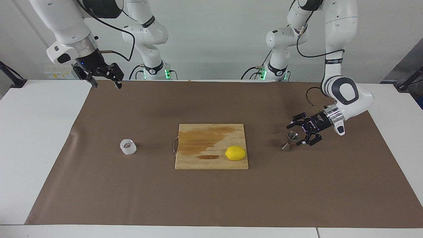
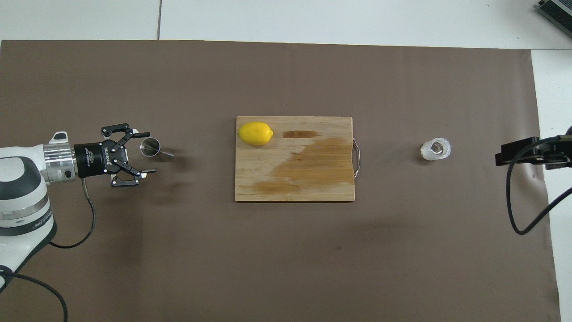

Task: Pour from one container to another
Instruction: 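Close the left gripper around the steel cup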

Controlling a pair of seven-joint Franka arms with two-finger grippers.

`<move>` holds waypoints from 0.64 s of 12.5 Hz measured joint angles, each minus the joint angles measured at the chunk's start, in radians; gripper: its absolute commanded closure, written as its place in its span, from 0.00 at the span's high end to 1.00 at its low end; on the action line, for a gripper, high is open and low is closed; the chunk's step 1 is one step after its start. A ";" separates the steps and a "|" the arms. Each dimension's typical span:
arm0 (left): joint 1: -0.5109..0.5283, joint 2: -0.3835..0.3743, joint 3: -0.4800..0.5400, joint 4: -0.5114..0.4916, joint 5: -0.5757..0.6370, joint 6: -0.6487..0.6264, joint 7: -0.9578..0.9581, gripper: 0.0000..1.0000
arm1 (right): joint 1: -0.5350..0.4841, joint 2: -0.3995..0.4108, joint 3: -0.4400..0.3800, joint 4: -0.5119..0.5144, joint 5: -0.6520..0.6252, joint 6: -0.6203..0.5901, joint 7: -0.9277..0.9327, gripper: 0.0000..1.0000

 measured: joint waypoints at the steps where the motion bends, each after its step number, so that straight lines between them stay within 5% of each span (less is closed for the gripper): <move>1: 0.000 0.000 0.000 0.000 -0.002 0.000 0.000 1.00 | 0.000 0.000 0.000 0.000 0.000 0.000 0.000 1.00; 8: -0.015 0.000 -0.002 0.000 -0.020 0.014 0.002 0.88 | 0.000 0.000 0.000 0.000 0.000 0.000 0.000 1.00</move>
